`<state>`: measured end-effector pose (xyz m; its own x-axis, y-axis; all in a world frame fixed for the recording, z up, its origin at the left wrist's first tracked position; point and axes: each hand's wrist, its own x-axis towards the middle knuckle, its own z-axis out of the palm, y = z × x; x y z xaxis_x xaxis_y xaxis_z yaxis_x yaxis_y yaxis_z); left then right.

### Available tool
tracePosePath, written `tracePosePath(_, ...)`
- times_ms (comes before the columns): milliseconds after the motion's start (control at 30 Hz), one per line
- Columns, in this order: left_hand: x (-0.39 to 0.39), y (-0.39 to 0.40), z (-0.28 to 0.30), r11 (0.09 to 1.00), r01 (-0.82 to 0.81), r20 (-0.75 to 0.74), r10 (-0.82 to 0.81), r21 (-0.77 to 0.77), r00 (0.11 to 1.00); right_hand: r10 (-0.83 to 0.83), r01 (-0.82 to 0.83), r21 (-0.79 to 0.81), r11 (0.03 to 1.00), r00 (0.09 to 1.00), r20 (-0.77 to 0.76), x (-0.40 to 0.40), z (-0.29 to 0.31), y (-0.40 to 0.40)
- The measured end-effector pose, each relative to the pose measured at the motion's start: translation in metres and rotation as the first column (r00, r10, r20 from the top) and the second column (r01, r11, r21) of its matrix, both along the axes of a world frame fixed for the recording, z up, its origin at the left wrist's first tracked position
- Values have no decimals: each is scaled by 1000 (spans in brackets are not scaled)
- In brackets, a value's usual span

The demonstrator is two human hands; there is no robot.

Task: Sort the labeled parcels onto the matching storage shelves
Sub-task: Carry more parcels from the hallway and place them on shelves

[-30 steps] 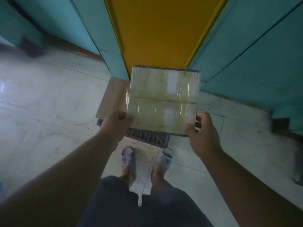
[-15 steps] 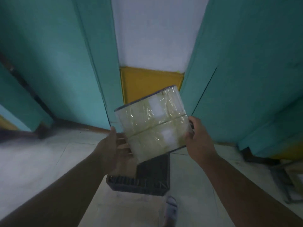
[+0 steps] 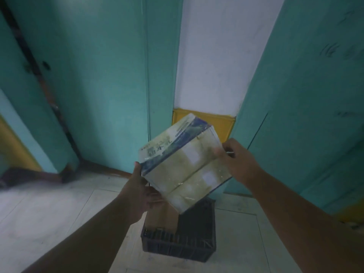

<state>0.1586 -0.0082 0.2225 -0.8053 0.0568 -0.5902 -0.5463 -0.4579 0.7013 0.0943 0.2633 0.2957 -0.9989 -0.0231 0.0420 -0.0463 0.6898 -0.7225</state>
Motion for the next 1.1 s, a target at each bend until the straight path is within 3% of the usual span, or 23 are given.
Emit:
tracePosePath(100,11,-6,7,995,69,-14,-71,-75,997,-43,42,96,994,999,8,4,11,-9)
tracePosePath(233,23,-3,6,1000,18,-121,-17,3,993,8,-3,-122,993,999,33,16,20,-24)
tracePosePath(300,26,1,8,998,51,-179,-57,-37,982,10,-7,-190,982,1000,15,17,21,-28)
tracePosePath(400,29,9,10,989,101,-229,-125,-111,965,-1,-2,-108,994,1000,-25,10,20,-25)
tracePosePath(500,32,9,9,999,50,-227,-47,9,973,14,-16,-84,996,1000,-19,7,20,-14)
tracePosePath(567,30,6,11,992,-61,-131,76,115,988,25,-25,0,1000,1000,-7,6,20,-3)
tracePosePath(667,22,3,12,980,-159,20,158,116,987,43,-43,75,996,999,-4,2,18,6)
tracePosePath(833,20,9,11,983,-107,-25,112,149,993,85,-75,-118,990,994,74,5,30,-11)
tracePosePath(1000,24,22,-1,994,58,-173,-41,93,984,-36,28,88,996,995,92,11,39,-27)
tracePosePath(1100,23,20,-7,996,2,-200,16,88,980,-30,27,66,997,998,52,13,38,-31)
